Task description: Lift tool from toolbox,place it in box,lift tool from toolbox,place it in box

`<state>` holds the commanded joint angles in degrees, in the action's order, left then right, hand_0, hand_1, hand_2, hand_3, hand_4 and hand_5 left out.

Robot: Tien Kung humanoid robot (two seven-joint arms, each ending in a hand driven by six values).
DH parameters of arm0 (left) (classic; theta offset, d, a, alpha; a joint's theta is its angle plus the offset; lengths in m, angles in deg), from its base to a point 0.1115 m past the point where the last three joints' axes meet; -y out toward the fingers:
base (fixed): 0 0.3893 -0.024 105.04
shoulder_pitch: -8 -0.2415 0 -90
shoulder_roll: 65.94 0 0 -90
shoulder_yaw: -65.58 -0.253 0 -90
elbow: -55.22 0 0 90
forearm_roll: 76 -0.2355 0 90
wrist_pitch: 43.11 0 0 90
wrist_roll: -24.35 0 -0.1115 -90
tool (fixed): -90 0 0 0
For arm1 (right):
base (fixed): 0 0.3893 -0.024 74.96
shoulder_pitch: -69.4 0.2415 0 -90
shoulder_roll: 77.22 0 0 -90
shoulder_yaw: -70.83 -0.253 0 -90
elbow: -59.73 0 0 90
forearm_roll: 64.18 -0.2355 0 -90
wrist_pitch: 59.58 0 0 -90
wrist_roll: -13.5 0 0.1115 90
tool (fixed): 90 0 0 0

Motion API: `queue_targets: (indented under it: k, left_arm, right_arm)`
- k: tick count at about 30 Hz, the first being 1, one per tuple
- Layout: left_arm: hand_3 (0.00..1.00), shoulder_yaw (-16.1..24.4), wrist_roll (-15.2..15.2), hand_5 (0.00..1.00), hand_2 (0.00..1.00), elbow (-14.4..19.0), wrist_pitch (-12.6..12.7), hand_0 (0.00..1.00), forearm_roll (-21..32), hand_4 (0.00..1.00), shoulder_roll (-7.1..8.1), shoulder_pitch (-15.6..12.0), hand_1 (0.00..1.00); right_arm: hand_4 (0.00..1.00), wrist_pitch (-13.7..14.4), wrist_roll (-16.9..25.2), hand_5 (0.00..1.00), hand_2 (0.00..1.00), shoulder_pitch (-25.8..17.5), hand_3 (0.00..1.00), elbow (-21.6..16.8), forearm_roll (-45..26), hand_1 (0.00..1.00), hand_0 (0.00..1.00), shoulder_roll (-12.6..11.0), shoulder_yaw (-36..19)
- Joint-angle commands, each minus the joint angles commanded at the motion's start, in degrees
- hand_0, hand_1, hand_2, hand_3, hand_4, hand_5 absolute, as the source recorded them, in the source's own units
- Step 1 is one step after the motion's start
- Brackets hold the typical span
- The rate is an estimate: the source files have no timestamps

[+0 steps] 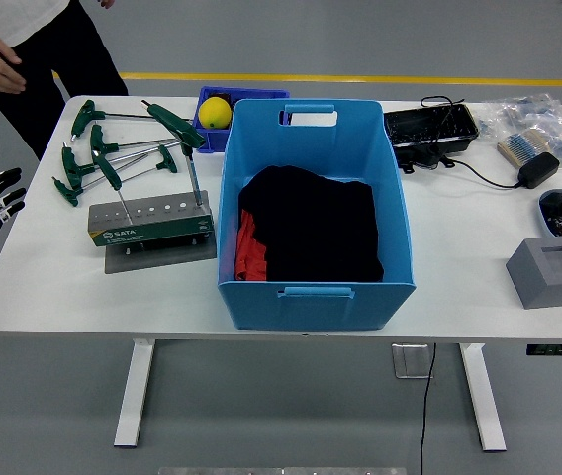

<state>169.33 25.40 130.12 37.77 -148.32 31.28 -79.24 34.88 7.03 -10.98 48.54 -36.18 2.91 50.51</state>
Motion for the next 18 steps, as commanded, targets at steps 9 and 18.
queue_targets:
  k: [9,18]
  left_arm:
    - [0.781,-0.41,0.0,0.998,0.912,-0.04,0.01,0.864,0.01,0.932,0.18,-0.17,0.879]
    - [0.78,-0.94,-0.59,0.998,0.911,0.15,0.72,0.864,0.41,0.931,0.3,-0.16,0.878]
  right_arm:
    - [0.849,0.07,0.03,0.69,0.755,-0.25,0.599,-0.01,-0.11,0.689,0.706,0.04,0.05]
    - [0.849,0.2,-0.08,0.69,0.756,-0.53,0.599,-0.06,0.32,0.689,0.706,0.15,-0.25]
